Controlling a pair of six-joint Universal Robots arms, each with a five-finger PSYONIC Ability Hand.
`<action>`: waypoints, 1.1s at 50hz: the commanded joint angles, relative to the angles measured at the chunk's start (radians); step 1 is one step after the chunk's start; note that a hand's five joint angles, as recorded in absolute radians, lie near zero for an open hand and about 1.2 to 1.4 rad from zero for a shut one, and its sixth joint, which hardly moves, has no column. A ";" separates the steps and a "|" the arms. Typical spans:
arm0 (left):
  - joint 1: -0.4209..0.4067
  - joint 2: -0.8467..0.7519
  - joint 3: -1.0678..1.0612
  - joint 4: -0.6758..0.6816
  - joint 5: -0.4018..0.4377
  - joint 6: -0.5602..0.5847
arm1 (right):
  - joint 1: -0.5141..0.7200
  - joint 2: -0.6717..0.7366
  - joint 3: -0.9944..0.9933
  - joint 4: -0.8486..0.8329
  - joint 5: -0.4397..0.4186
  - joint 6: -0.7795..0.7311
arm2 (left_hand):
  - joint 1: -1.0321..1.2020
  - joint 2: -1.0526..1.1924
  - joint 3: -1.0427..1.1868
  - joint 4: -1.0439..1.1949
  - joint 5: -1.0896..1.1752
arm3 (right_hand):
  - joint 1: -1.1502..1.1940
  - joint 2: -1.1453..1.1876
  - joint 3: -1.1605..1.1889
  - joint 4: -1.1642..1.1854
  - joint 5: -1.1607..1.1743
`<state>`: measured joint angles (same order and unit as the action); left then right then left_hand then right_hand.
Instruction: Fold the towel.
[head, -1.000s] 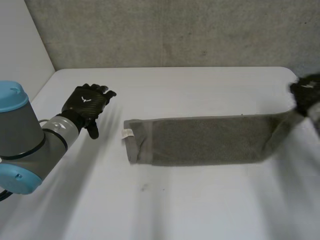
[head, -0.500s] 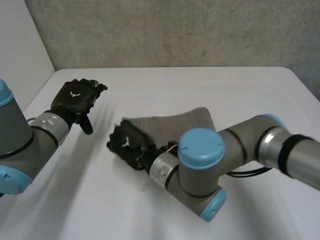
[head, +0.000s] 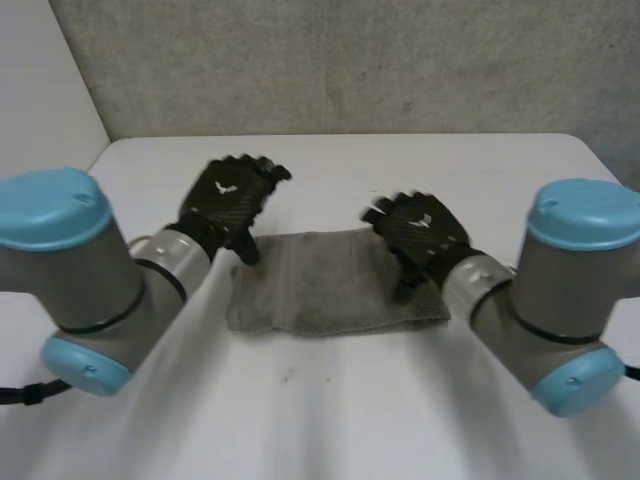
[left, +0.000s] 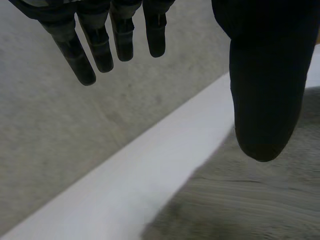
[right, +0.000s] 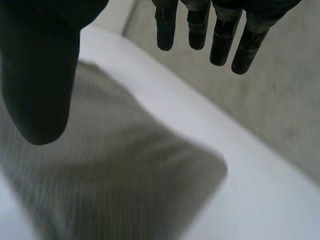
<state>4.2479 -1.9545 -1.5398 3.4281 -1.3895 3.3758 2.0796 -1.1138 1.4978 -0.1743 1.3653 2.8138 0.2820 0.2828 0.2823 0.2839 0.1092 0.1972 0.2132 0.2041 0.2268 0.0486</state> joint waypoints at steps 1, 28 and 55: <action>-0.040 -0.169 0.046 -0.006 -0.040 0.011 | -0.156 0.046 0.110 0.045 -0.019 0.010 | 0.058 0.057 0.057 0.056 0.056 | 0.093 0.077 0.086 0.064 0.067; 0.070 0.052 -0.140 -0.021 -0.151 0.113 | 0.206 0.193 -0.273 -0.022 -0.006 -0.157 | 0.052 0.051 0.052 0.050 0.050 | 1.199 1.183 1.192 1.169 1.173; 0.034 0.071 0.010 -0.021 -0.100 -0.160 | 0.179 0.112 -0.272 0.066 0.066 0.206 | 0.113 0.112 0.113 0.111 0.111 | -0.023 -0.039 -0.030 -0.052 -0.049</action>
<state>4.3358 -1.8511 -1.6214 3.4107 -1.4943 3.3461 2.3415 -0.9173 1.2105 -0.1848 1.4412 2.8006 0.2961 0.2959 0.2959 0.2951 0.1225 0.1982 0.2140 0.2041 0.2270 0.0503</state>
